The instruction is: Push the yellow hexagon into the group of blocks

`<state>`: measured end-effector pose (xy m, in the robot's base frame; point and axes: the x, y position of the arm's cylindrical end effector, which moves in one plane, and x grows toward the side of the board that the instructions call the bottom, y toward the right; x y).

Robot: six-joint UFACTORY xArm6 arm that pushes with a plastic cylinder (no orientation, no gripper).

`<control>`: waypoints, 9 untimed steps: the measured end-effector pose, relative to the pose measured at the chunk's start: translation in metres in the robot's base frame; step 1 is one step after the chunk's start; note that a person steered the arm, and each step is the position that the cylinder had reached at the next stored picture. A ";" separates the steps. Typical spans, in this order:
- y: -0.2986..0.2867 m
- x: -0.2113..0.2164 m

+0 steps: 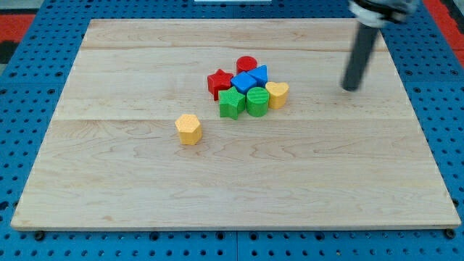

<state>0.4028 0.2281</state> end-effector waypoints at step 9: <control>-0.370 0.091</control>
<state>0.4939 -0.1420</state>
